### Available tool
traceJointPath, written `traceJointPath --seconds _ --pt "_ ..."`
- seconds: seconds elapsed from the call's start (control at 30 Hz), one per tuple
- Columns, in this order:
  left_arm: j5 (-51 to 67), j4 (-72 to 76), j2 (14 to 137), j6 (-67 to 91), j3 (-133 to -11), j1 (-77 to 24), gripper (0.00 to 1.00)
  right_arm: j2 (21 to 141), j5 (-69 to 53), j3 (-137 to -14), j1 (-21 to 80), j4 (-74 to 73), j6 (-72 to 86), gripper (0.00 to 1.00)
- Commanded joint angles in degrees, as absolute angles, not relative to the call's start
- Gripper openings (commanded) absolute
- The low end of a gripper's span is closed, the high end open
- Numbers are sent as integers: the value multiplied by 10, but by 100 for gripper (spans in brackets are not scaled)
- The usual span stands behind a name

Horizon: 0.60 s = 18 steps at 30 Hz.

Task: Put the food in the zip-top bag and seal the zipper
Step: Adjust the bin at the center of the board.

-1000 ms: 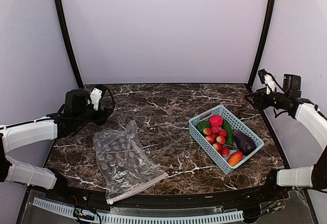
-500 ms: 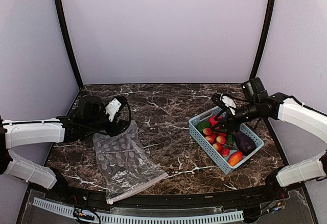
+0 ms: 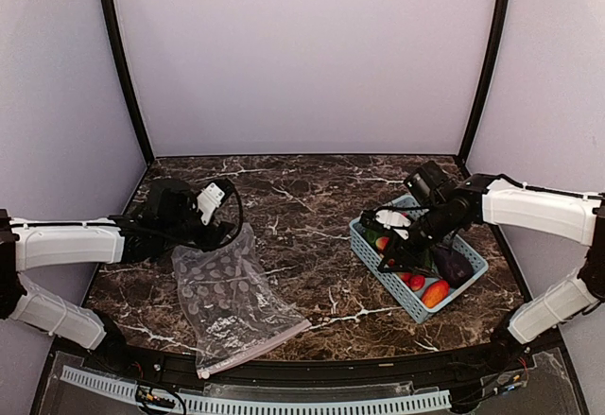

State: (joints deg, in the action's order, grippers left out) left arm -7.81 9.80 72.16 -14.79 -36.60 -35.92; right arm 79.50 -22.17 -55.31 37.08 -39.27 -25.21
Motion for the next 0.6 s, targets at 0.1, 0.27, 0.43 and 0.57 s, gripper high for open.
traceJointPath --seconds 0.1,0.27,0.43,0.57 --pt "-80 102 736 -151 -370 -362 62 803 -152 -538 377 -393 -242 44" --pt "-73 99 749 -151 -376 -362 61 814 -149 -536 384 -400 -245 37" --pt "-66 96 753 -149 -380 -362 61 824 -137 -538 395 -393 -253 30" --pt "-63 93 752 -149 -382 -362 61 834 -124 -548 401 -394 -262 20"
